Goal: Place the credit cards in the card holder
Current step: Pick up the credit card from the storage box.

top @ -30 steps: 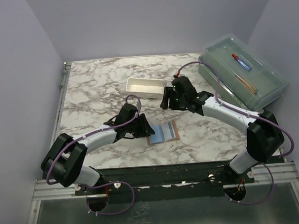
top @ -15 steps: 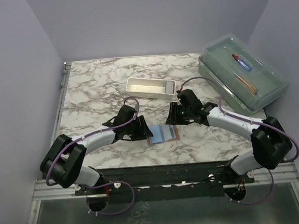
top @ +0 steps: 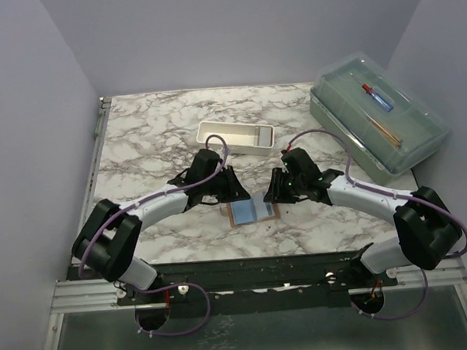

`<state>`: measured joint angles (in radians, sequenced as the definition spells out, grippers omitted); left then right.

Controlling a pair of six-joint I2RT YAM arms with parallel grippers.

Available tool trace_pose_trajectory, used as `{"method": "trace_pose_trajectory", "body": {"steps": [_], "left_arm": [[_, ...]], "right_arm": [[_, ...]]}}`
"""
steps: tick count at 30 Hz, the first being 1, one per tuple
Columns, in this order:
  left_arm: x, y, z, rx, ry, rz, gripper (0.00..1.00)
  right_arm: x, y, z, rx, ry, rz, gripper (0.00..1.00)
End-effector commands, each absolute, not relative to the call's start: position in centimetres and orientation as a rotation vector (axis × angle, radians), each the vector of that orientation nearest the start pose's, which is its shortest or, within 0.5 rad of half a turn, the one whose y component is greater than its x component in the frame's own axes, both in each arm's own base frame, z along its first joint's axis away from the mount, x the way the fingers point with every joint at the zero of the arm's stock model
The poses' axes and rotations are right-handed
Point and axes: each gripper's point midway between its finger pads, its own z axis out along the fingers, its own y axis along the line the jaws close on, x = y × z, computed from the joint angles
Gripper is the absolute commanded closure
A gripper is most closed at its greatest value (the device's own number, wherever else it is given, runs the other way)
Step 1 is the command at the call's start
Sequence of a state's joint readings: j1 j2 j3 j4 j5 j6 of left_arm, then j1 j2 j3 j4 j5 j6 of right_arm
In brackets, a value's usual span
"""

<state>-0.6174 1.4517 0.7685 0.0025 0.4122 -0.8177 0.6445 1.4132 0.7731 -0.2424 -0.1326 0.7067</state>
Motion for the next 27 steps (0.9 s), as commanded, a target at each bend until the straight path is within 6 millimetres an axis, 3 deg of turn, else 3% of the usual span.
{"method": "trace_pose_trajectory", "body": {"steps": [1,7,16,27], "left_arm": [[24.0,-32.1,9.4,0.049,2.525,-1.290,0.88],[23.6,-32.8,7.0,0.051,2.582,-1.281,0.91],[23.3,-31.5,3.9,-0.020,2.649,-1.177,0.96],[22.8,-30.6,1.9,-0.055,2.690,-1.112,0.99]], "right_arm": [[24.4,24.5,6.6,0.055,2.585,0.748,0.61],[24.0,23.8,5.5,0.067,2.618,0.714,0.59],[23.6,24.2,4.8,0.053,2.637,0.749,0.58],[23.5,23.7,4.0,0.069,2.656,0.705,0.54]]}}
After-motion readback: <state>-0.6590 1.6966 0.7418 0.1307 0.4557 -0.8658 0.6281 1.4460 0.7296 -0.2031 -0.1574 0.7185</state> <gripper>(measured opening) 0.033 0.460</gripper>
